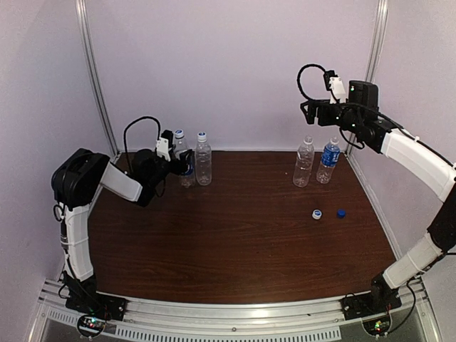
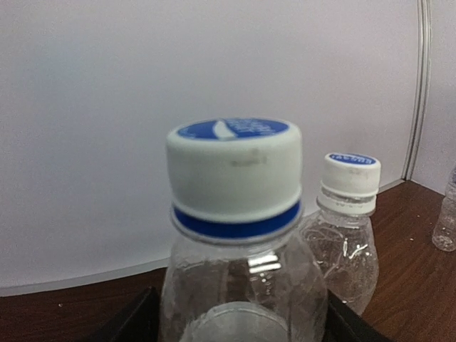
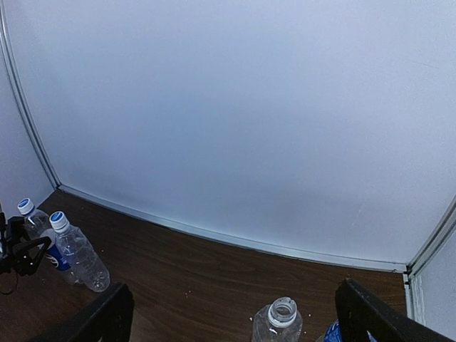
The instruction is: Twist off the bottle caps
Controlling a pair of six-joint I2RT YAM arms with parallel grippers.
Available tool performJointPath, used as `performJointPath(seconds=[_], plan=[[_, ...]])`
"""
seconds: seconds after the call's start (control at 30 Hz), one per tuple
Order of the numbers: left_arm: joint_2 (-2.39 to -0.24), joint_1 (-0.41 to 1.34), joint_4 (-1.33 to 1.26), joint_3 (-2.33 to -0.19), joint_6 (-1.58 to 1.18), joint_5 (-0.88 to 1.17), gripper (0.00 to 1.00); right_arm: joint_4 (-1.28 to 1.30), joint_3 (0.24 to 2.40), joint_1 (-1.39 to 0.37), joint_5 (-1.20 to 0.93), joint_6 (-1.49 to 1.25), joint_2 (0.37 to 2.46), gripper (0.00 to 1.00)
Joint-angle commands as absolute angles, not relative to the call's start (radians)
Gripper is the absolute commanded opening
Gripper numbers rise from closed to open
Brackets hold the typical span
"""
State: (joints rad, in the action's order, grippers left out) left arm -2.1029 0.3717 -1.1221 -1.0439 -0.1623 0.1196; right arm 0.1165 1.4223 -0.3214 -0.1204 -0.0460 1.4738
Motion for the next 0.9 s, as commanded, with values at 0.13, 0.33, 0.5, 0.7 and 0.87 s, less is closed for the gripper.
performJointPath(seconds=[0.13,0.33,0.5,0.7,0.87], plan=[[-2.124,0.362,-1.168,-1.056,-0.168,0.128,0.62,0.13,1.409,-0.331,-0.088,-0.023,1.446,1.0],[-2.084,0.361,-1.183,-1.01,-0.147,0.108,0.55,0.137,1.412,-0.331,-0.09,-0.021,1.441,1.0],[-1.925,0.362,-1.101,-0.933,-0.065,0.061,0.52,0.146,1.418,-0.333,-0.132,-0.034,1.418,1.0],[-1.647,0.368,-0.988,-0.774,-0.048,0.152,0.49,0.016,1.383,-0.342,-0.539,-0.178,1.373,0.98],[-1.436,0.443,-0.732,-0.754,0.02,0.216,0.46,0.085,1.44,-0.51,-0.564,-0.111,1.389,0.94]])
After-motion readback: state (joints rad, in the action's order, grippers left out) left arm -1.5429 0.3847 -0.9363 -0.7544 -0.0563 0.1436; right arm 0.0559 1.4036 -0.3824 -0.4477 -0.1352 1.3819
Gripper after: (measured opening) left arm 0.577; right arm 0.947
